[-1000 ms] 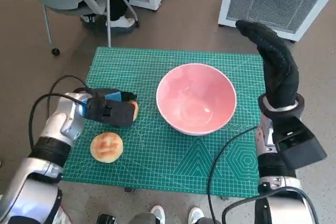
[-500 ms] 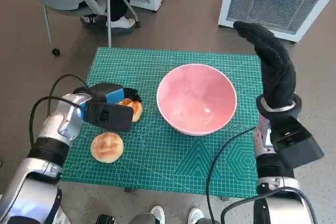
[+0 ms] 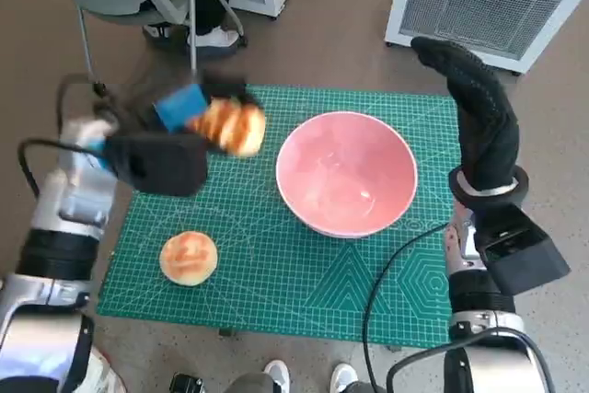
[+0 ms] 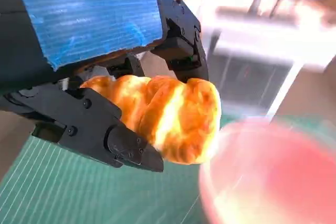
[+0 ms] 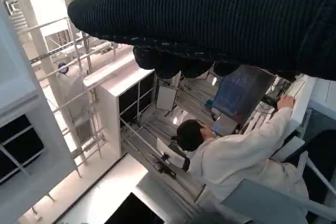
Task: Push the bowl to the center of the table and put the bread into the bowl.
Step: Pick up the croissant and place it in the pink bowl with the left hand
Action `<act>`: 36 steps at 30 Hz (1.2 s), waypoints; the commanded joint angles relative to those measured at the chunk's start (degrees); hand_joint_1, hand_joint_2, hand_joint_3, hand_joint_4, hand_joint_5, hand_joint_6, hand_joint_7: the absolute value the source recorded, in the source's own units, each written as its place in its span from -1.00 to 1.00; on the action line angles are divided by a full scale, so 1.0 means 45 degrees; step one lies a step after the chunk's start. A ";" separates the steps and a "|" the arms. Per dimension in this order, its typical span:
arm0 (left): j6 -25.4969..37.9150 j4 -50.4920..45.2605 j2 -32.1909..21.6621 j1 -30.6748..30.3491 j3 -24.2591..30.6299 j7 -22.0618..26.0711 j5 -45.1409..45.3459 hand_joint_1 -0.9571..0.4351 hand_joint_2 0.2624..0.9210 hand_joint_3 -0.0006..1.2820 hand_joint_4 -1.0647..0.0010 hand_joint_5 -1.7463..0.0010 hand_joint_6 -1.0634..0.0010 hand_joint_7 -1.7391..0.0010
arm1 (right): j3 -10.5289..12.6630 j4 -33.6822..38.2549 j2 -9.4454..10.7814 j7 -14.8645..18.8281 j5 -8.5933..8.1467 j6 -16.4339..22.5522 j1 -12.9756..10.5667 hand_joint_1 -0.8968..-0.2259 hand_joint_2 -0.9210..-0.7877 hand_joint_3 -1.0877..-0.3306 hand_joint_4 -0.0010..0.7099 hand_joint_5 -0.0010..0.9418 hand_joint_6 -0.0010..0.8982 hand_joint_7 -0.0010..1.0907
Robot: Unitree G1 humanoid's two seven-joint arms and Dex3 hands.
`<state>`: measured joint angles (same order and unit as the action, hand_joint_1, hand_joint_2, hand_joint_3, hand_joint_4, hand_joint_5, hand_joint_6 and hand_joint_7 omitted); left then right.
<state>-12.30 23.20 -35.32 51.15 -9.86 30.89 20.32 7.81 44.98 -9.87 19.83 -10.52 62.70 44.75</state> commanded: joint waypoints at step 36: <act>-0.1840 0.5153 0.4048 0.2674 -0.3085 0.0260 0.1157 0.31 0.87 -0.69 0.24 0.04 0.47 -0.08 | 0.0125 -0.0630 -0.0293 -0.0287 0.0250 -0.0155 -0.0854 -0.08 -1.00 -0.13 0.02 -1.00 -0.58 -0.32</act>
<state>-22.30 45.43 -17.43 61.91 -23.31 28.83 26.22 8.14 42.33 -10.80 19.06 -9.78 62.48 42.61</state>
